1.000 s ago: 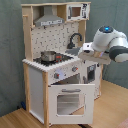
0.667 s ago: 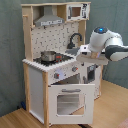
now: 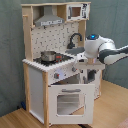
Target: Play with the kitchen
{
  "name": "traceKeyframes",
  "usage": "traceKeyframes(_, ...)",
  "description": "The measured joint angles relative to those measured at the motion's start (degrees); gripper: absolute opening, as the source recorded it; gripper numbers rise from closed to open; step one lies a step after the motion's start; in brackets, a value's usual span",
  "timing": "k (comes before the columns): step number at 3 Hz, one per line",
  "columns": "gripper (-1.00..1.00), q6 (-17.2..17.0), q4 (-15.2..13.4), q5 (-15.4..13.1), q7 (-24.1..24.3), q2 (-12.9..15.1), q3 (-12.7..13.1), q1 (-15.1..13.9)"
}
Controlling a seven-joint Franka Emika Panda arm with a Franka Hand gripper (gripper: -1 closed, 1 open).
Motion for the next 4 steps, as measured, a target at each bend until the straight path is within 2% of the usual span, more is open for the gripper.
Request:
traceKeyframes(1, 1.00, 2.1, -1.6, -0.1, -2.9, 2.2, 1.9, -3.4)
traceKeyframes(2, 1.00, 4.4, -1.6, -0.1, -5.2, 4.1, 4.6, -7.1)
traceKeyframes(3, 1.00, 6.9, -1.7, -0.1, -5.6, 6.1, 8.9, -10.8)
traceKeyframes(4, 1.00, 8.5, -1.8, -0.1, -6.9, 6.6, 12.5, -15.3)
